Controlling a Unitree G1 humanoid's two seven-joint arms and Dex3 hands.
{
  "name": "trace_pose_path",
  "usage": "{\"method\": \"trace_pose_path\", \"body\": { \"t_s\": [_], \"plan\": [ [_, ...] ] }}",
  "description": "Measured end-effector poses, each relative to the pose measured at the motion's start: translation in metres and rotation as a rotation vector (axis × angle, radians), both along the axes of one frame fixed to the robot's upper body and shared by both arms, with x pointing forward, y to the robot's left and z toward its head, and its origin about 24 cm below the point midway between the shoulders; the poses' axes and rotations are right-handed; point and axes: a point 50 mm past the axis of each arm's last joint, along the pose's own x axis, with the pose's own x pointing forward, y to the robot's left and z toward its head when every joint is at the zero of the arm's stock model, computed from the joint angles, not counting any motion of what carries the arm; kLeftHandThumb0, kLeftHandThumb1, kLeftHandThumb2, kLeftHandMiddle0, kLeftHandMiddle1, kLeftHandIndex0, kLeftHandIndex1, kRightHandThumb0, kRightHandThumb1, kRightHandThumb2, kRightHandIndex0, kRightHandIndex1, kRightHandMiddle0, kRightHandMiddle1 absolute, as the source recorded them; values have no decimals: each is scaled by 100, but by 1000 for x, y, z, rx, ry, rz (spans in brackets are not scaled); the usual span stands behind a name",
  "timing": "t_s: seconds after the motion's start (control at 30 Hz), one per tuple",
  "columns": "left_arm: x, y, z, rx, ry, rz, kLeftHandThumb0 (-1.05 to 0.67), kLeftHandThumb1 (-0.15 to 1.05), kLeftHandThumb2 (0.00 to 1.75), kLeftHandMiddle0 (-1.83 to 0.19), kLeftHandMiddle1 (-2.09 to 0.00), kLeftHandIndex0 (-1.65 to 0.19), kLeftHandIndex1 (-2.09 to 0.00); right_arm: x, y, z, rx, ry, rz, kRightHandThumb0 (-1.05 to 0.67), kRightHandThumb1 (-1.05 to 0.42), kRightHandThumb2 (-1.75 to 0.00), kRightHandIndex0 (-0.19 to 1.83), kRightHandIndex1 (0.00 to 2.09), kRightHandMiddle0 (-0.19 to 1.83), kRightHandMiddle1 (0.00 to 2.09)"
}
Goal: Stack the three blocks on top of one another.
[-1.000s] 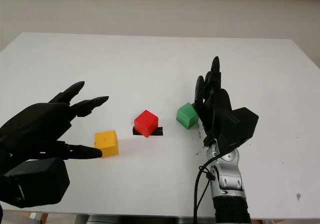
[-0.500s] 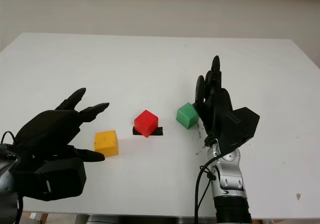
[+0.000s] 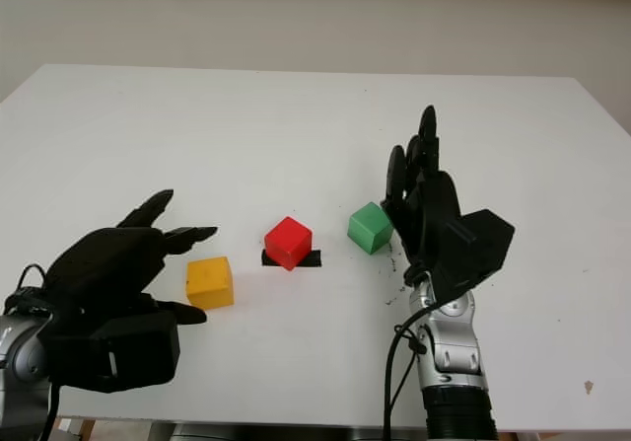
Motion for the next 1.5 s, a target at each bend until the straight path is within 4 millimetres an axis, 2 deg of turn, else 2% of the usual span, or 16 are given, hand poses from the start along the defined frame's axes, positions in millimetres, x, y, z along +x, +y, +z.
{"method": "trace_pose_path", "body": {
  "t_s": [0.07,0.2,0.4,0.63,0.77,0.87,1.0,1.13,1.3,1.4,1.5],
  "plan": [
    [0,0,-1,-1,8,-3,-74,94,5,7,-6,-20,-77,0,0,0,0,2,-4,-75,-105,-64,-19,0,-19,0],
    [0,0,-2,1,10,-10,-71,92,5,3,-6,-17,-96,0,0,-1,0,8,-8,-73,-105,-65,-19,0,-19,0],
    [0,-1,-2,-2,9,3,-64,92,6,-3,-7,-23,-109,0,-2,0,-14,6,7,-72,-105,-67,-19,0,-19,0],
    [1,-2,-2,-1,-38,10,-49,103,7,-9,-6,-20,-136,-1,-4,0,-10,6,0,-73,-105,-65,-19,0,-19,0],
    [1,-2,-4,-1,-56,12,-41,105,9,-11,-6,-17,-137,-1,-4,0,-9,3,-1,-72,-105,-65,-19,0,-19,0],
    [1,-2,-5,-8,-95,23,-36,105,9,-14,-6,-19,-127,-1,-5,0,-5,3,-2,-72,-105,-64,-19,0,-19,0],
    [0,-5,-8,-50,-132,19,-33,105,10,-16,-6,-17,-127,-1,-6,0,0,2,-6,-74,-105,-63,-19,0,-19,0],
    [0,-5,-7,-127,-144,-3,-36,105,19,-15,-5,-13,-133,-1,-6,0,0,3,-7,-72,-105,-63,-19,0,-19,0],
    [0,-5,2,-275,-235,-97,-35,105,22,-13,-5,-6,-138,-2,-6,1,-1,0,-5,-72,-105,-65,-19,0,-19,0],
    [3,-4,14,-334,-293,-136,-37,105,21,-15,-6,-12,-128,-2,-6,1,0,-1,-7,-72,-105,-64,-19,0,-19,0],
    [8,-3,30,-364,-356,-166,-40,105,21,-16,-6,-18,-126,-2,-6,1,0,-1,-7,-73,-105,-64,-19,0,-19,0]
  ]
}}
